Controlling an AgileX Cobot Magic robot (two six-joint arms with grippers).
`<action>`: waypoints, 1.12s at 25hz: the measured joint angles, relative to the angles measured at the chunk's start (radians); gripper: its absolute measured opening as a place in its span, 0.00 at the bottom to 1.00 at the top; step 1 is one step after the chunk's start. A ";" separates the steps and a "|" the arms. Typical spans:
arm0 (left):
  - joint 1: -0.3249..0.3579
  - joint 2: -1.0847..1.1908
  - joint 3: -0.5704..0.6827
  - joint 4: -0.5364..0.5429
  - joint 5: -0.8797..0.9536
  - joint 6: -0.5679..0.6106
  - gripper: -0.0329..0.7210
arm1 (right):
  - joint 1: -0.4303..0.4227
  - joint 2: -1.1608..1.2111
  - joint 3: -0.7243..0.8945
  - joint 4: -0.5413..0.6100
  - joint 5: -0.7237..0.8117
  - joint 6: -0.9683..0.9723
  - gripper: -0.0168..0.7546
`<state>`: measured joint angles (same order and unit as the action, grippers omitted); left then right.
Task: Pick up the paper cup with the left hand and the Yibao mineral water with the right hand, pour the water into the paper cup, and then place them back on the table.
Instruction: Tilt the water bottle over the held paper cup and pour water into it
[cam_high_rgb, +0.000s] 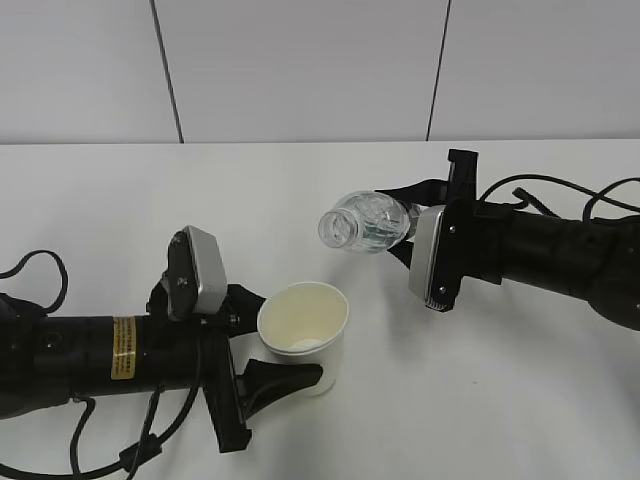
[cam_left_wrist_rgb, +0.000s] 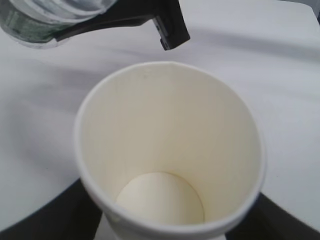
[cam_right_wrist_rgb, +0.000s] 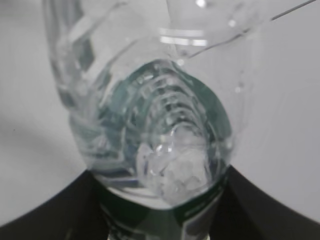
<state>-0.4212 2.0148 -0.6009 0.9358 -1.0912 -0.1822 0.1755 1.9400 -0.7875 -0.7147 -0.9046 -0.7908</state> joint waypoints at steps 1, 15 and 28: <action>0.000 0.000 0.000 0.004 0.000 0.000 0.67 | 0.000 0.000 0.000 0.000 0.000 -0.003 0.49; -0.001 0.000 0.000 0.021 0.000 0.000 0.67 | 0.000 0.000 0.000 0.000 -0.050 -0.091 0.49; -0.001 0.000 0.000 0.056 -0.041 0.000 0.67 | 0.000 0.000 0.000 0.000 -0.052 -0.200 0.49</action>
<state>-0.4220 2.0148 -0.6009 0.9914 -1.1324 -0.1822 0.1755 1.9400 -0.7875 -0.7147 -0.9564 -0.9913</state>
